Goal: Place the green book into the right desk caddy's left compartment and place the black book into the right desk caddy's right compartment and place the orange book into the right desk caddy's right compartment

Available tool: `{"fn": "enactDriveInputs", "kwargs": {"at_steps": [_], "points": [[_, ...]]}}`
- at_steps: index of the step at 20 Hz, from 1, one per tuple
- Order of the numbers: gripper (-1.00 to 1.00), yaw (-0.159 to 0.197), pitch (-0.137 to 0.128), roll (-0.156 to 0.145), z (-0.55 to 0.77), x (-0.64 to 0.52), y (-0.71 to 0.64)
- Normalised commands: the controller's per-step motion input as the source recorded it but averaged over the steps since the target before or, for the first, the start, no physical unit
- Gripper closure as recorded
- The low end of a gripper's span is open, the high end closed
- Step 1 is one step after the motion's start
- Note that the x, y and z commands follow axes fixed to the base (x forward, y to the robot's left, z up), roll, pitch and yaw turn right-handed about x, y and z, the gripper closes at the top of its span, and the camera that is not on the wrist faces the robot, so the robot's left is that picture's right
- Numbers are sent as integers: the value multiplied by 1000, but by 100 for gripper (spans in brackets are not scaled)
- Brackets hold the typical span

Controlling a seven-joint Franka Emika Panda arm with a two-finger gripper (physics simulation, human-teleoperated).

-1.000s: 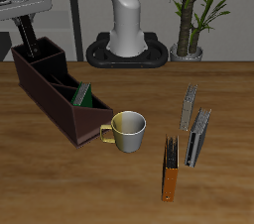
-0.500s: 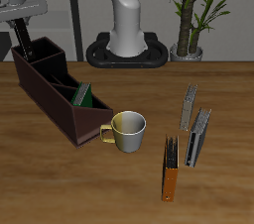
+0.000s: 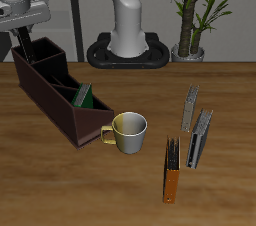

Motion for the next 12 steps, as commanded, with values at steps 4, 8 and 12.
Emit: {"fn": "enactDriveInputs", "kwargs": {"at_steps": [4,8,12], "points": [[100,-4,45,-9,-262,85,-30],[100,2,51,-32,-329,117,-40],[-100,-28,17,-23,-46,8,-34]]}}
